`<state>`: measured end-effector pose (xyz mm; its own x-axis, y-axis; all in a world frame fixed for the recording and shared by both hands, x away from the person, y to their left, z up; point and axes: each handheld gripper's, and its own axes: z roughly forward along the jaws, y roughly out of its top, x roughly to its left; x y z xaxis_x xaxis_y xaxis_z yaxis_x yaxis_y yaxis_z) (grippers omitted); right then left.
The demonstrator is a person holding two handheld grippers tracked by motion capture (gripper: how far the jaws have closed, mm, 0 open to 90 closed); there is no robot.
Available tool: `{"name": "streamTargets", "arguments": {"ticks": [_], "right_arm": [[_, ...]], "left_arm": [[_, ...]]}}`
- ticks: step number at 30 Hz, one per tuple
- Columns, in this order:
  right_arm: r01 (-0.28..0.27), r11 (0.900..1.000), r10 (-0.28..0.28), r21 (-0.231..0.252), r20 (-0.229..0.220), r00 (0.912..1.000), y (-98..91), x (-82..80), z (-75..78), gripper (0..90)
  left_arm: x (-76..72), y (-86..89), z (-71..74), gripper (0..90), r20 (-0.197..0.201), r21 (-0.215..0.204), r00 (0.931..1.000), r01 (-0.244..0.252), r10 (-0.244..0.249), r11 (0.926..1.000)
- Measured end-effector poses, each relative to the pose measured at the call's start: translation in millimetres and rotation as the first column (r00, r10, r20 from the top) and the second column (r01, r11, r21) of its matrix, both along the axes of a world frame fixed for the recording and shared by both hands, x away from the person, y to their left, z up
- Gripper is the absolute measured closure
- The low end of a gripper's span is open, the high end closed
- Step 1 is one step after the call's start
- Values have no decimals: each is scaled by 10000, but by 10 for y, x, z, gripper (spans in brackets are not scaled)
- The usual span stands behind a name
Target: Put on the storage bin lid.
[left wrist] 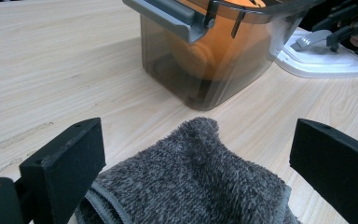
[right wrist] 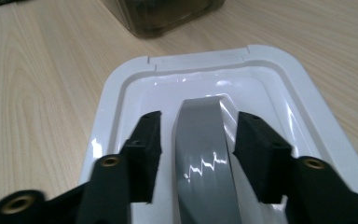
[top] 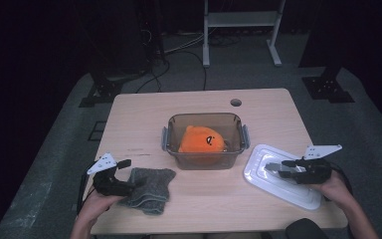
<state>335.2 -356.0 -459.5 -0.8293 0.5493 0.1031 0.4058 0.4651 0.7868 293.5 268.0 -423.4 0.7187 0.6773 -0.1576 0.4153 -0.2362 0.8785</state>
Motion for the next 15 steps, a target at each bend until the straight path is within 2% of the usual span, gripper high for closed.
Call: {"name": "streamTargets", "arguments": {"ticks": [5,15], "right_arm": [[-63,10000,63,-47,-66,10000,1,-4,-14,645],[-321,9995,321,-54,-106,9994,25,-5,28,653]], "left_arm": [[-2,0,4,25,14,-13,10000,8,-8,10000],[1,3,3,25,-6,-28,10000,8,-8,10000]]}}
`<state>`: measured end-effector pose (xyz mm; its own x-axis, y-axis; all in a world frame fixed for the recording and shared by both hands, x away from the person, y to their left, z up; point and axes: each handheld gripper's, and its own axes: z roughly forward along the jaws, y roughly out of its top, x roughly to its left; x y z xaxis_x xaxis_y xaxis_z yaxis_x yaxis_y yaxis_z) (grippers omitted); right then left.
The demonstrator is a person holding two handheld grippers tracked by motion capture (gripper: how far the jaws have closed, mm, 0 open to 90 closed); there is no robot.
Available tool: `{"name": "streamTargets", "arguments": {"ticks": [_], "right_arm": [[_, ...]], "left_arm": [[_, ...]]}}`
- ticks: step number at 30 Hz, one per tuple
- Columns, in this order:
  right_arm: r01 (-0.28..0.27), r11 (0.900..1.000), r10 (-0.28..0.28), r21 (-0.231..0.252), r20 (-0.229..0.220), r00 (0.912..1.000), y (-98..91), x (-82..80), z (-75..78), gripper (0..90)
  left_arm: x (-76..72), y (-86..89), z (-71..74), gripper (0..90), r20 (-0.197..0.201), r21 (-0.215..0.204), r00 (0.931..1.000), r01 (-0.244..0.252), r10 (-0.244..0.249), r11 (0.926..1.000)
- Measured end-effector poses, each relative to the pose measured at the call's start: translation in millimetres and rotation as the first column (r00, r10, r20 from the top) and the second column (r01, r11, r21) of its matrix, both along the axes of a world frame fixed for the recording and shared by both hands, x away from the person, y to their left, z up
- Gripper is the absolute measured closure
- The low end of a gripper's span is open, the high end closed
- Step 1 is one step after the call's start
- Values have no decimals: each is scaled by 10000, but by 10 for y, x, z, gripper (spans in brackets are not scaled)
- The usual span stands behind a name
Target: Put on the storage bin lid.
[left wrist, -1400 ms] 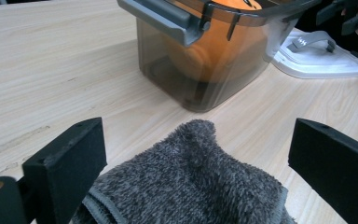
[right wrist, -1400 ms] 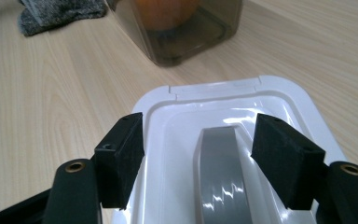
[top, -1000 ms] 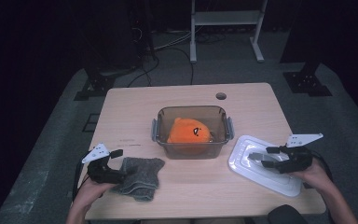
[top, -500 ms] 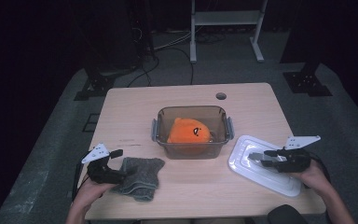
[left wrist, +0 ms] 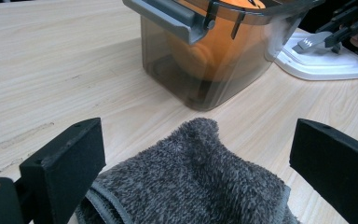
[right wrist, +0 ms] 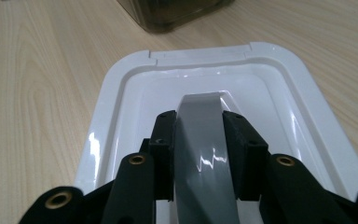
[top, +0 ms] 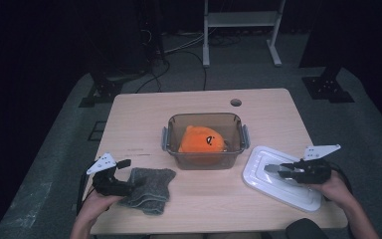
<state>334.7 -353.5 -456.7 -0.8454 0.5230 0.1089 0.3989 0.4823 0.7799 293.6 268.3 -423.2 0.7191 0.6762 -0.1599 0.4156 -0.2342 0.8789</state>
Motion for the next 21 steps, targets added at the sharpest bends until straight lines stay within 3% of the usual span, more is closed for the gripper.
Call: {"name": "streamTargets", "arguments": {"ticks": [10,21], "right_arm": [[-302,9993,296,205,283,9992,25,3,238,654],[-640,9977,624,211,678,9957,14,-29,627,654]], "left_arm": [[5,-1,-4,25,6,37,10000,49,-49,10000],[2,9,4,25,11,-11,10000,30,-30,10000]]}}
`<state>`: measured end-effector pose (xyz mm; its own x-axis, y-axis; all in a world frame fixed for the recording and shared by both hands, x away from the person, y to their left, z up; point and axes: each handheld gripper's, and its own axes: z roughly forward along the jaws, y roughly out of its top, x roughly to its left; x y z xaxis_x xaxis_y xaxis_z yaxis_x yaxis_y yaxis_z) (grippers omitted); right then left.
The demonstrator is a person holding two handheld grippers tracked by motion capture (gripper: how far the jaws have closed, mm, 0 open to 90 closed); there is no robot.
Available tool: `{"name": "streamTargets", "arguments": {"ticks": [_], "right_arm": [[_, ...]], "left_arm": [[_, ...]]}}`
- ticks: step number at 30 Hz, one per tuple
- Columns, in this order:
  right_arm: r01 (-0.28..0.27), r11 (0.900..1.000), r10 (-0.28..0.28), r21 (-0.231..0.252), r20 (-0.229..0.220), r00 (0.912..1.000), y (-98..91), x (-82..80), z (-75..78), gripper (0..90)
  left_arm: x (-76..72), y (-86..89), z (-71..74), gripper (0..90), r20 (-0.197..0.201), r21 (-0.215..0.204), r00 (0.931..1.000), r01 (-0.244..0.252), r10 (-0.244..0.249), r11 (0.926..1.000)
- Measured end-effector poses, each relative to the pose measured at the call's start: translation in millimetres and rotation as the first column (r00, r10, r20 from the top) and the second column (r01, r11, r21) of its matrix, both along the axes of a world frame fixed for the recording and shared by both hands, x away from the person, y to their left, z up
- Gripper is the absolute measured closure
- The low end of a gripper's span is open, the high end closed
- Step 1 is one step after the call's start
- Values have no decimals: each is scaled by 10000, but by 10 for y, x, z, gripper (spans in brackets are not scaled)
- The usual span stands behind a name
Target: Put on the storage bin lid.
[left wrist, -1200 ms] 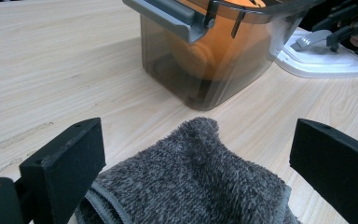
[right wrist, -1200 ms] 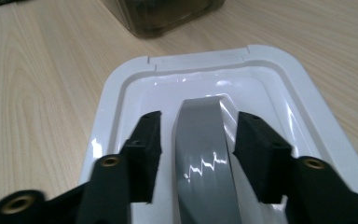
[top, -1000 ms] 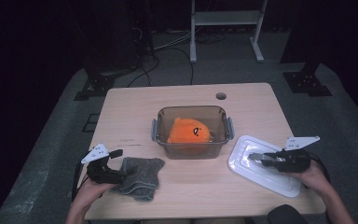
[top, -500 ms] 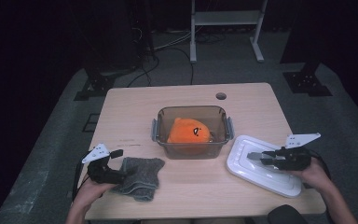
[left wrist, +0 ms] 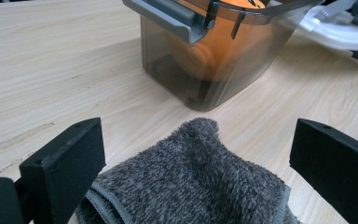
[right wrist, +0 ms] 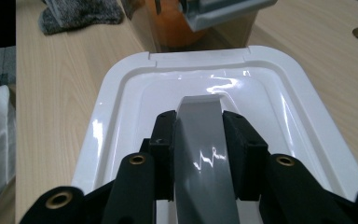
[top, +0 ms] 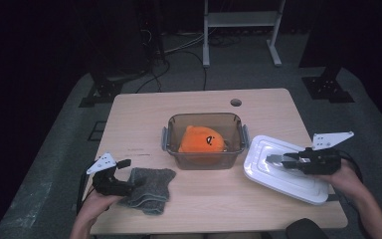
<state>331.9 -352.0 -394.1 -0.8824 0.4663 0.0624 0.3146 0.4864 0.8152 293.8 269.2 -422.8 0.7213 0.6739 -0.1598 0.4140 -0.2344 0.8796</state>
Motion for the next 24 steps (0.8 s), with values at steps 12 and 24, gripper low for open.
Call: {"name": "streamTargets", "arguments": {"ticks": [12,24], "right_arm": [[-56,9993,61,-363,120,9999,-77,-68,266,654],[-327,9993,337,-197,477,9983,-75,-141,584,654]], "left_arm": [[-5,10,9,25,39,-50,10000,-45,45,10000],[2,4,6,25,36,-46,10000,-20,20,10000]]}}
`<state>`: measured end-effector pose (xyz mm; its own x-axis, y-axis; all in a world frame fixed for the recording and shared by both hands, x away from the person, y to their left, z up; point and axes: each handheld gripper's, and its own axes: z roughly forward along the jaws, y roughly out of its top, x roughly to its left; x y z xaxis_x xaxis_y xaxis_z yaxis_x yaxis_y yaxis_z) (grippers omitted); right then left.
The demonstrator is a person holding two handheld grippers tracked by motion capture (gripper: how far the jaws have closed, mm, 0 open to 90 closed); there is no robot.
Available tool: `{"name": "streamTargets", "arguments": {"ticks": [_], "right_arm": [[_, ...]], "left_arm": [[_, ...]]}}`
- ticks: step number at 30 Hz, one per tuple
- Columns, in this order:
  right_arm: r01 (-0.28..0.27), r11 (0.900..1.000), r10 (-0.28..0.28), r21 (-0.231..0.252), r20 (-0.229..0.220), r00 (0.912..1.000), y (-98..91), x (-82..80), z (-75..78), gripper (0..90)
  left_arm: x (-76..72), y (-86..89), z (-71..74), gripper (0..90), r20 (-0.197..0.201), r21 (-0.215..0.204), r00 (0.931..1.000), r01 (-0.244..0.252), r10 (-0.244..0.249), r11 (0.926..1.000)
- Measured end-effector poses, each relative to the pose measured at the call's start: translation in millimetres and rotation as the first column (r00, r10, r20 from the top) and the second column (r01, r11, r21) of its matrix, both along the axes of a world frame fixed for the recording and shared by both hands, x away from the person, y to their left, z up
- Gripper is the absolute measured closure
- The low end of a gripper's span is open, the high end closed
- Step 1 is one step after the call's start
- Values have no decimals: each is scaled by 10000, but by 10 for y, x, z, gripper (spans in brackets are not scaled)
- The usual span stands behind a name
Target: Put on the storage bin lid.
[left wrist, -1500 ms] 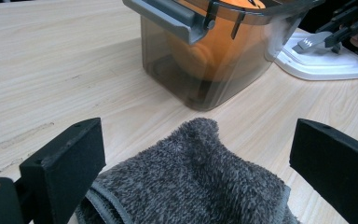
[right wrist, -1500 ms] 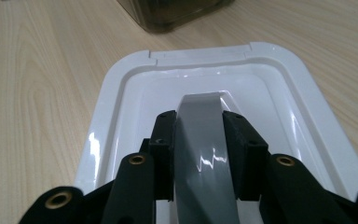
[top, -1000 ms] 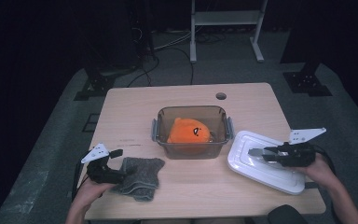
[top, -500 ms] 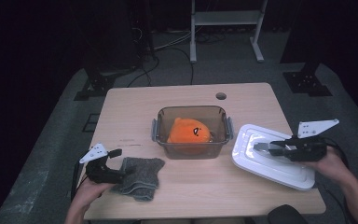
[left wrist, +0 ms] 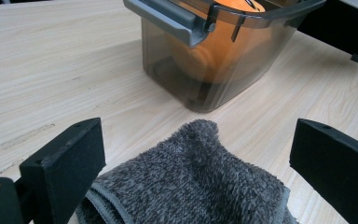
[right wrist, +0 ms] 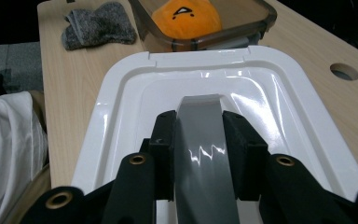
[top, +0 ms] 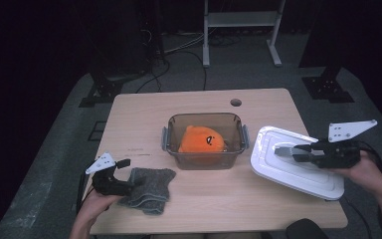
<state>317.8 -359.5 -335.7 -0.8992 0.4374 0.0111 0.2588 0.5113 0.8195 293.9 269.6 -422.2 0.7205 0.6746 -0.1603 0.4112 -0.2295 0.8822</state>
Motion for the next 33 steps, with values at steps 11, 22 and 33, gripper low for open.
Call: {"name": "streamTargets", "arguments": {"ticks": [11,22,33], "right_arm": [[-432,9991,431,32,267,9987,92,21,230,654],[-914,9958,912,46,422,9949,306,120,392,654],[-1584,9874,1584,-24,432,9864,646,347,486,654]], "left_arm": [[1,2,-4,25,-18,14,10000,4,-4,10000],[3,12,-7,25,-24,8,10000,-14,14,10000],[21,24,-4,25,-7,-46,10000,3,-3,10000]]}}
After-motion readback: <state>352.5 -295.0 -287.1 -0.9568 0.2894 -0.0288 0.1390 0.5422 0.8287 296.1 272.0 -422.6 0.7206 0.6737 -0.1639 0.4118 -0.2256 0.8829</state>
